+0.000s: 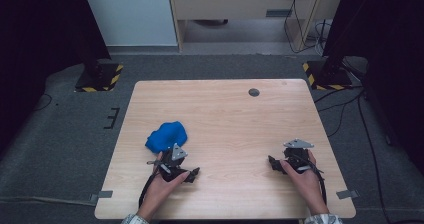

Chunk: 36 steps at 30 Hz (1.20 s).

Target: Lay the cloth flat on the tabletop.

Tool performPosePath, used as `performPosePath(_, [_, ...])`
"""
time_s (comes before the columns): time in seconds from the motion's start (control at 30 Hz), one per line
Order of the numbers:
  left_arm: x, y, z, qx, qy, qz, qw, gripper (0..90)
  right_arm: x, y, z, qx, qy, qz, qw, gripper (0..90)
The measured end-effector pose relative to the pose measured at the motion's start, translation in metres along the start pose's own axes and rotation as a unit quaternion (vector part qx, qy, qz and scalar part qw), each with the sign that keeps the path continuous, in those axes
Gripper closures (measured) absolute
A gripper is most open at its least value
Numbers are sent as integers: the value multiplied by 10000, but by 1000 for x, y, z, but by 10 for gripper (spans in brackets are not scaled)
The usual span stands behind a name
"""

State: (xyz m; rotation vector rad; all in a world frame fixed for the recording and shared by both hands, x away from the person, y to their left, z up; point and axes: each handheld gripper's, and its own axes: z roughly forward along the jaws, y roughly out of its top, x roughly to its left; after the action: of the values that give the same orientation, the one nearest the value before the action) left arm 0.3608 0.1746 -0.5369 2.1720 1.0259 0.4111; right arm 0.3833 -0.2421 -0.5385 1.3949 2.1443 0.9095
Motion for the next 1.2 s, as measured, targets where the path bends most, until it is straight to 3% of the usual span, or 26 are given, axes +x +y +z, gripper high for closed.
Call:
performPosePath(0.3, [0,-2,-2,-13,-91,78,9999,13,1,0,0,2,-2,-7,10000,74])
performPosePath(0.37, [0,-2,-4,-50,-108,52,9999,52,1,0,0,7,0,5,10000,73])
performPosePath(0.5, [1,5,-18,-414,-130,-33,9991,62,2,0,0,10,-6,13,10000,71])
performPosePath(0.7, [4,14,-54,-973,-87,-64,9952,63,3,0,0,9,6,-14,10000,71])
performPosePath(0.8, [10,15,-70,-1040,-18,-59,9946,63,3,0,0,19,15,-9,10000,68])
performPosePath(0.93, [22,16,-85,-1119,26,-206,9935,63,4,0,0,18,-2,9,10000,66])
performPosePath(0.97, [34,17,-97,-1262,169,-362,9912,64,5,0,0,19,1,-1,10000,66])
performPosePath(1.07, [40,16,-102,-1263,292,-359,9909,62,6,1,1,15,13,-24,10000,66])
performPosePath(1.1, [47,15,-104,-1258,420,-454,9901,61,7,1,1,17,21,-17,10000,66])
performPosePath(1.2, [56,14,-106,-1312,493,-654,9880,62,8,1,2,16,30,-41,10000,65])
